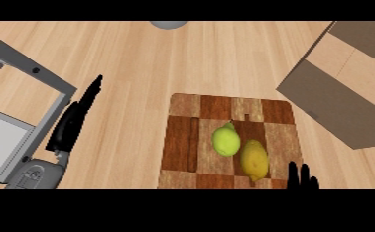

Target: Pick the pear from the cutting board and place it in the cardboard box

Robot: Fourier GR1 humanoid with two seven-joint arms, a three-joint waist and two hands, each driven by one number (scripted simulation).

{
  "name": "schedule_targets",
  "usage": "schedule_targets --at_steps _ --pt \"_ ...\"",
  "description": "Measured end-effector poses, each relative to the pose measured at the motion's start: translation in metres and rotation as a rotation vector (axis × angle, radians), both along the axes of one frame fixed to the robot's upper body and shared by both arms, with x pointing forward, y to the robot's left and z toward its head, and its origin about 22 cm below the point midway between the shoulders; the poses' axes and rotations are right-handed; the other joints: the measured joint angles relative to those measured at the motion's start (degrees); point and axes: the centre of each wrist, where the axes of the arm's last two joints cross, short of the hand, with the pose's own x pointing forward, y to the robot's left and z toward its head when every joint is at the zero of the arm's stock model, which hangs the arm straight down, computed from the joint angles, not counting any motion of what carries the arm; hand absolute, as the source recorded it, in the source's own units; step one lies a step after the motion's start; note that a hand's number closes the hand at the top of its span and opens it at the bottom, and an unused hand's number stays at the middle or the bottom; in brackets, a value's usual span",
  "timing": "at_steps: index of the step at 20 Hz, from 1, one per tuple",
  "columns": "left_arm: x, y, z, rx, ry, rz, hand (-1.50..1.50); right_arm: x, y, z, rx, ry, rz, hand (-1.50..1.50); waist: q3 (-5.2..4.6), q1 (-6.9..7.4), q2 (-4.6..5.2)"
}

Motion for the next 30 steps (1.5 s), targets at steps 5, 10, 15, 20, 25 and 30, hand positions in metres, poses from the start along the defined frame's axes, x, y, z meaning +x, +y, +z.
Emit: schedule_targets --at_steps 5,10,15,20,25,30 --pt "0.003 -0.003 -0.001 -0.004 0.003 0.004 0.00 0.018 0.003 -0.008 0.000 0.044 0.021 -1.50 0.05 -0.20 -0.08" --pt "0.001 0.000 -0.009 0.000 0.000 0.011 0.00 0.045 0.010 -0.018 0.012 0.068 0.021 -1.50 0.07 -0.26 -0.17" --pt "0.003 0.002 -0.007 -0.001 0.008 0.016 0.00 0.074 0.017 -0.025 0.012 0.085 0.016 -1.50 0.11 -0.49 -0.40" --pt "0.005 -0.003 -0.007 -0.003 0.011 0.016 0.00 0.100 0.021 -0.033 0.015 0.110 0.025 -1.50 0.15 -0.82 -0.59" --pt "0.002 0.000 -0.007 -0.003 0.016 0.017 0.00 0.121 0.025 -0.038 0.035 0.132 0.040 -1.50 0.17 -0.68 -0.71" --pt "0.006 0.005 -0.003 0.001 0.014 0.023 0.00 0.128 0.026 -0.048 0.051 0.151 0.042 -1.50 0.06 -1.17 -0.96"
